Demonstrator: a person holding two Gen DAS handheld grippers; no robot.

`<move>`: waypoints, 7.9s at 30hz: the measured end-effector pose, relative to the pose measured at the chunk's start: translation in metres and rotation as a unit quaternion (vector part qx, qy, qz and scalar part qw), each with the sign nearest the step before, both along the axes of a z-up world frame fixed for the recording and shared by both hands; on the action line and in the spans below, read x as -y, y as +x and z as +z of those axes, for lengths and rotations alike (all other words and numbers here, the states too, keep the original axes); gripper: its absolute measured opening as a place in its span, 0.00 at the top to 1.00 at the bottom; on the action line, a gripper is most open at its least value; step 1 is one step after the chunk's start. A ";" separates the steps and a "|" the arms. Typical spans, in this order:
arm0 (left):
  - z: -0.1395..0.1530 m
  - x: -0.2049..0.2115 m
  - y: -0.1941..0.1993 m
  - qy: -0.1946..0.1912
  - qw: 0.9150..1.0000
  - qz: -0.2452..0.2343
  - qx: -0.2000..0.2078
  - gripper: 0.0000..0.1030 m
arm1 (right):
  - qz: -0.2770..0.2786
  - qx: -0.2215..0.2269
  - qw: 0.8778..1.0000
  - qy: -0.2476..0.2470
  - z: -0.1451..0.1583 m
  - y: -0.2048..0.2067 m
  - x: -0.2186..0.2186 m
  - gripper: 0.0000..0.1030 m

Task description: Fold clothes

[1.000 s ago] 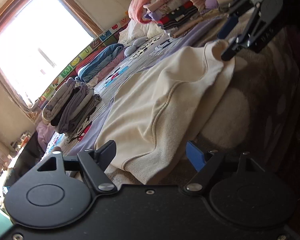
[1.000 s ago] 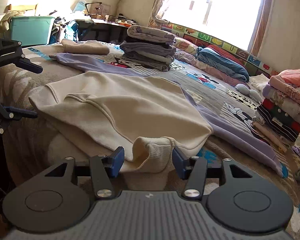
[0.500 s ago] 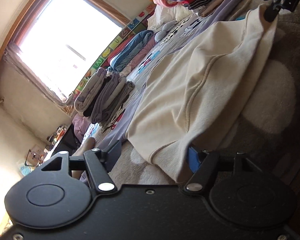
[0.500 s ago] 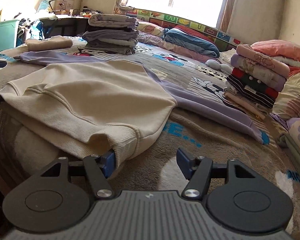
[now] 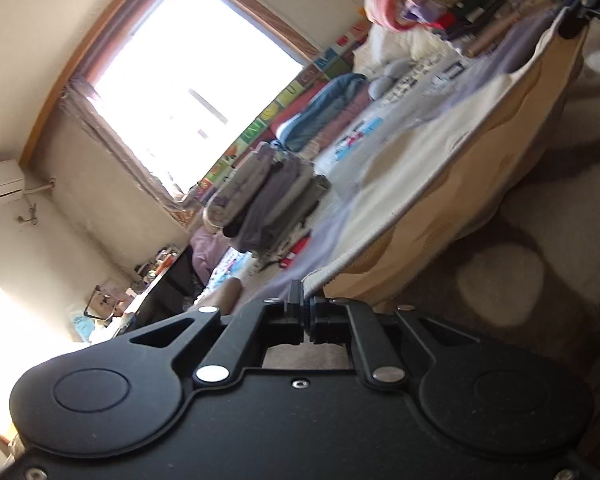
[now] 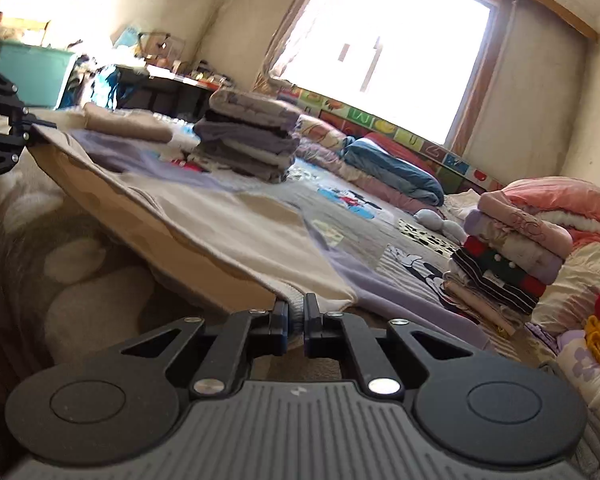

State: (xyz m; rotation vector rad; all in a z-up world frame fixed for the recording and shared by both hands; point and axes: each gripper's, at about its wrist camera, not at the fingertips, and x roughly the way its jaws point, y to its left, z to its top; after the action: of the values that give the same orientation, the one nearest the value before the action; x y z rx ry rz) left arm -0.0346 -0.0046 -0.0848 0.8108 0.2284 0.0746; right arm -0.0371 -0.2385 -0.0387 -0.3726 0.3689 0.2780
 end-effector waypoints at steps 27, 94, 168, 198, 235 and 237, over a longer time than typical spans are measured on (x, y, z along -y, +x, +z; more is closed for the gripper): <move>0.014 -0.025 -0.039 -0.011 0.976 -0.100 -0.193 0.68 | 0.008 -0.094 0.993 0.075 -0.002 -0.035 0.029 0.74; -0.027 0.001 -0.017 -0.029 0.982 -0.098 -0.160 0.73 | 0.187 -0.071 0.956 -0.213 -0.024 -0.040 -0.046 0.86; 0.020 -0.186 0.265 -0.502 0.836 0.124 -0.184 0.89 | -0.038 -0.206 0.865 0.456 -0.084 0.050 0.097 0.84; -0.004 -0.111 0.065 -0.592 0.741 0.061 -0.309 0.48 | -0.046 -0.232 0.798 0.555 -0.087 0.041 0.102 0.67; -0.032 -0.133 0.051 -0.699 0.646 0.093 -0.293 0.97 | -0.047 -0.272 0.851 0.446 -0.076 0.020 0.077 0.89; -0.029 -0.133 0.051 -0.695 0.650 0.093 -0.292 0.97 | -0.050 -0.262 0.852 0.451 -0.071 0.014 0.079 0.77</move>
State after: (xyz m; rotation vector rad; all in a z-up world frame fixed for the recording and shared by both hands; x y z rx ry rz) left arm 0.0166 0.1289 -0.1142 -0.8022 0.8481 -0.1769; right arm -0.0227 -0.3177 -0.1095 0.6721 0.7412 0.4177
